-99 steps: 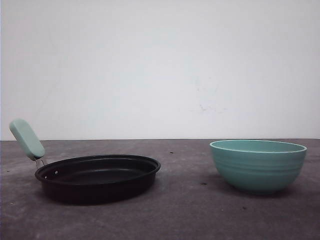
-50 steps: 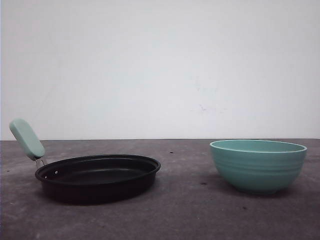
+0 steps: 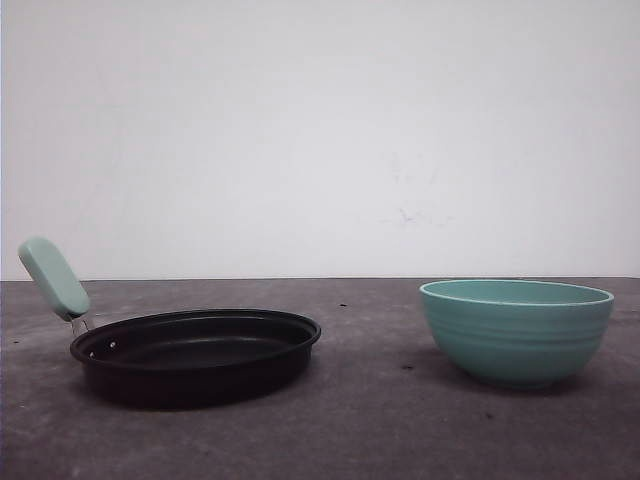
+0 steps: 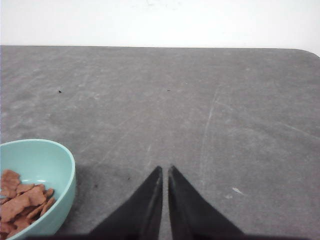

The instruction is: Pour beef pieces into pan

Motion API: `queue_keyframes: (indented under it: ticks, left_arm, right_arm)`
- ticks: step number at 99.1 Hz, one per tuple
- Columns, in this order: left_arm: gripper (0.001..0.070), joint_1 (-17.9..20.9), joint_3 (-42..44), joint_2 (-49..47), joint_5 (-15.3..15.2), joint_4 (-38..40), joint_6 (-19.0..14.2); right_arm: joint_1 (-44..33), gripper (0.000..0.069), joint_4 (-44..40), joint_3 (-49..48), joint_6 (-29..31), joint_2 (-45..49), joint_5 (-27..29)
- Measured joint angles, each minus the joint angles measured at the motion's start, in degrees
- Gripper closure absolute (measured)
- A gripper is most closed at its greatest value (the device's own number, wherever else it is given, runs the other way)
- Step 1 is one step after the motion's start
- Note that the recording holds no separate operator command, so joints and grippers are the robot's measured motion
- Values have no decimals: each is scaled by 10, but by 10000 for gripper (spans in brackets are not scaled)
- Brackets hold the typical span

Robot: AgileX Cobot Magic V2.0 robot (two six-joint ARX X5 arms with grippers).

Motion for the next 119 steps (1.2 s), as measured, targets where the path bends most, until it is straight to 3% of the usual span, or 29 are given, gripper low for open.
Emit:
queue_keyframes:
  ticks: [46,53,69,79,92,110,119]
  left_arm:
    - [687,0,0,0,0,0,-8]
    - [687,0,0,0,2,0,-38]
    - [687,0,0,0,7,0,-157]
    - [687,0,0,0,10,-1,-209]
    - [687,0,0,0,21,-1,-245]
    - [687,0,6,0,106,-8,-276]
    - [687,0,24,1,131,-16,-282]
  right_arm:
    - [0,674,0,0,1,0,-1]
    - [0,674,11,0,11,0,-3]
    - [0,674,70,0,67,0,-14]
    - [0,674,72,0,91,0,-19]
    - [0,674,73,0,106,0,-45]
    - [0,674,79,0,129,0,-51]
    - [0,678,103,0,154,0,-62]
